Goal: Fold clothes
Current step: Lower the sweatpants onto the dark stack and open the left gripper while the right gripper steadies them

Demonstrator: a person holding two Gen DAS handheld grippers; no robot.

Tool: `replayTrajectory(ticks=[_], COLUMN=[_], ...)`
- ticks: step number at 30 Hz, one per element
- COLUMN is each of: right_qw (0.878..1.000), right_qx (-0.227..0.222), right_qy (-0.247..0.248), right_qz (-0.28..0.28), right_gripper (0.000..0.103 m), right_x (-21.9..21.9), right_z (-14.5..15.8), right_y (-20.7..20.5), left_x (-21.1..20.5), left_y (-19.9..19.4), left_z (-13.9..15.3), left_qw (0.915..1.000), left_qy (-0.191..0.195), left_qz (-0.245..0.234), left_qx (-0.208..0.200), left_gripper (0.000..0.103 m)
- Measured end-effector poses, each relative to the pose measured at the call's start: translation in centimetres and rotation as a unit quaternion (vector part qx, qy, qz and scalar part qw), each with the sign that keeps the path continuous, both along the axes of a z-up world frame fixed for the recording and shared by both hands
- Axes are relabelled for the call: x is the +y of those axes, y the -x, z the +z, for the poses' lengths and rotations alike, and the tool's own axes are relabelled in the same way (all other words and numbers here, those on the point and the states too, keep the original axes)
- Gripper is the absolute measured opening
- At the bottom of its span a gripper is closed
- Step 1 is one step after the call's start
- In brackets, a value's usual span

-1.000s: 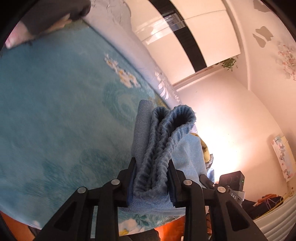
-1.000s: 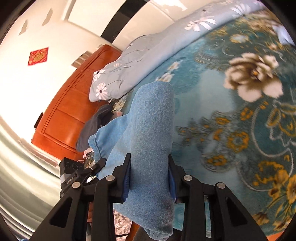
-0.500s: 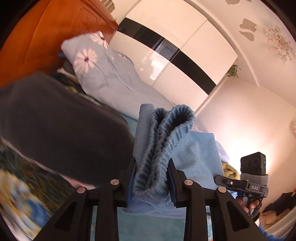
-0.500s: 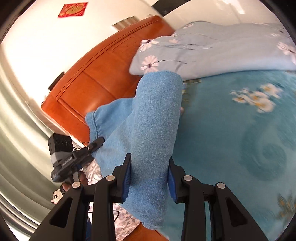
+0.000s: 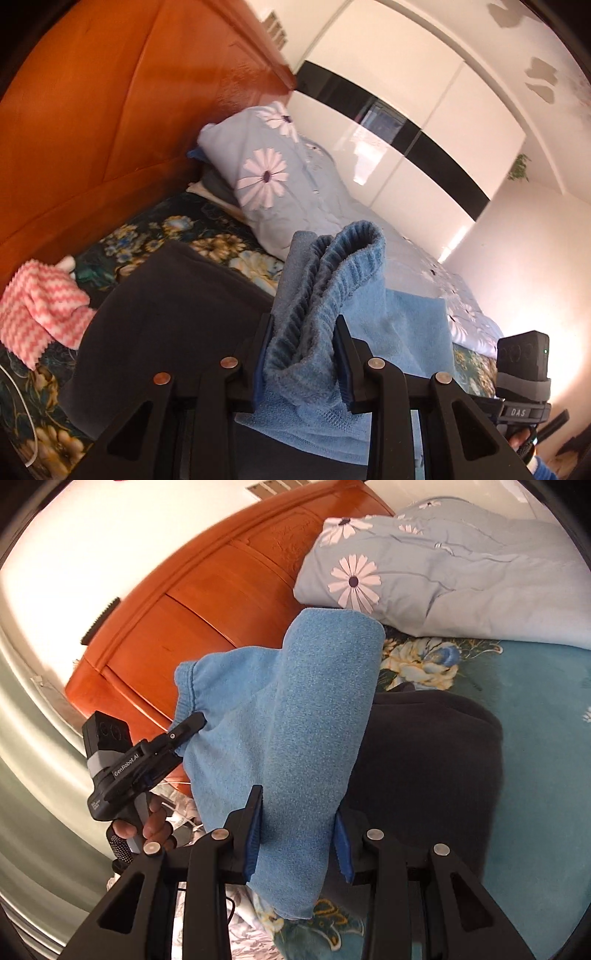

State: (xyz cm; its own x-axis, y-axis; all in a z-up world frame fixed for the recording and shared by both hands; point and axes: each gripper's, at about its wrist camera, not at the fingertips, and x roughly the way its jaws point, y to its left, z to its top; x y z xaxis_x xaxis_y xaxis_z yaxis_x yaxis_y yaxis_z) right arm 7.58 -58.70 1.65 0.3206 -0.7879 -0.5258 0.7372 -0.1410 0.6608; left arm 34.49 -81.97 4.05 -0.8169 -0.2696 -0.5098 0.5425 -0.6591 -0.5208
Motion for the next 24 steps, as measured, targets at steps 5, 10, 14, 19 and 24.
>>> replayTrajectory(ticks=[5, 10, 14, 19, 24], right_qw=[0.998, 0.998, 0.991, 0.980, 0.984], right_qx=[0.006, 0.016, 0.124, 0.195, 0.176], right_qy=[-0.057, -0.058, -0.054, -0.019, -0.023], right_qz=[-0.006, -0.002, -0.001, -0.034, -0.023], right_gripper=[0.036, 0.039, 0.048, 0.048, 0.049], right_x=[-2.1, -1.4, -1.1, 0.0, -3.4], right_z=[-3.9, -3.9, -2.2, 0.4, 0.4], right_y=[0.8, 0.7, -0.4, -0.9, -2.5], left_x=[-1.9, -1.3, 0.5, 2.5, 2.4], left_y=[0.1, -0.6, -1.8, -1.7, 3.0], left_z=[-6.0, -5.5, -2.6, 1.1, 0.6], left_qw=[0.9984, 0.9988, 0.9989, 0.9975, 0.9967], left_qy=[-0.052, -0.043, 0.006, 0.066, 0.071], left_qz=[0.015, 0.019, 0.031, 0.025, -0.013], left_qx=[-0.018, -0.014, -0.034, -0.003, -0.037], left_gripper=[0.035, 0.036, 0.050, 0.056, 0.061])
